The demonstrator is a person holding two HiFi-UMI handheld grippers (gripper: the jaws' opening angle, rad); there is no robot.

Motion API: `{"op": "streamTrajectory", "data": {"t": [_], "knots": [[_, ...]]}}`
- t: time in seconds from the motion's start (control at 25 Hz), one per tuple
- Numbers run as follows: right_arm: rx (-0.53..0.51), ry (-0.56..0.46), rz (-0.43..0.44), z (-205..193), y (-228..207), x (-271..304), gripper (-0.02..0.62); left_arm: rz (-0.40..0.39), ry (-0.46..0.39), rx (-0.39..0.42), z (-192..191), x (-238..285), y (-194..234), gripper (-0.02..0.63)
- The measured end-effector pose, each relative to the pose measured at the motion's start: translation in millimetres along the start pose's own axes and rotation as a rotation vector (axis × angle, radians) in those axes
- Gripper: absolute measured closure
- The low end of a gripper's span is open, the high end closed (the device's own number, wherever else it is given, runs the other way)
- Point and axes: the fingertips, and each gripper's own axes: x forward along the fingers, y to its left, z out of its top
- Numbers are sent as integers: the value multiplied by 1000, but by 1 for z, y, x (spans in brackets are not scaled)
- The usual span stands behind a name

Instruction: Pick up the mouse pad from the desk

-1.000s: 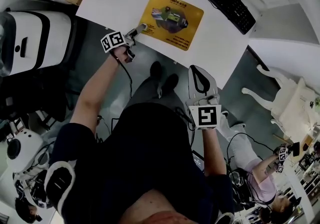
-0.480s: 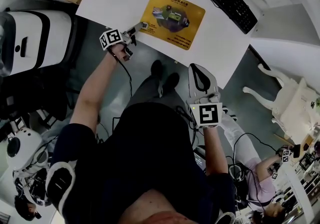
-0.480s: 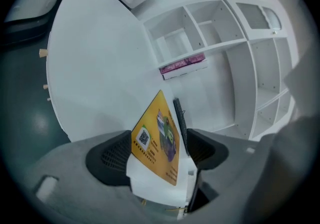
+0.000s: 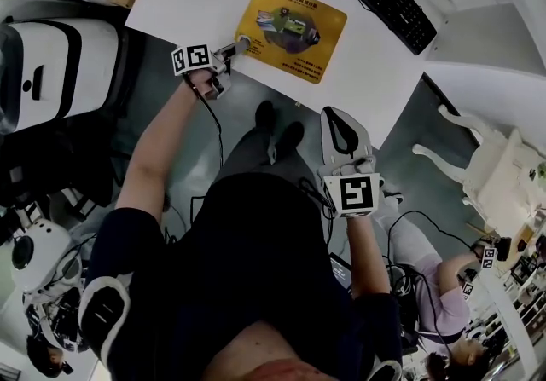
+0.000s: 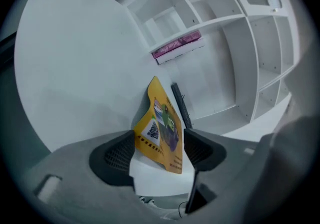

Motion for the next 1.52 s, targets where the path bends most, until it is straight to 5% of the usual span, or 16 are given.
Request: {"op": "streamTrajectory", "data": {"t": [0.56,1.04,1.52], "knots": [[19,7,-15,-6,-8,-4,595,24,-46,-5,18,28,-3,349],[24,4,-21,-3,-12,-5,595,111,-57,-3,16,34,7,584],[14,-12,-36,-2,-18,-6,595,32,-111,73,20,27,-31,588]]}}
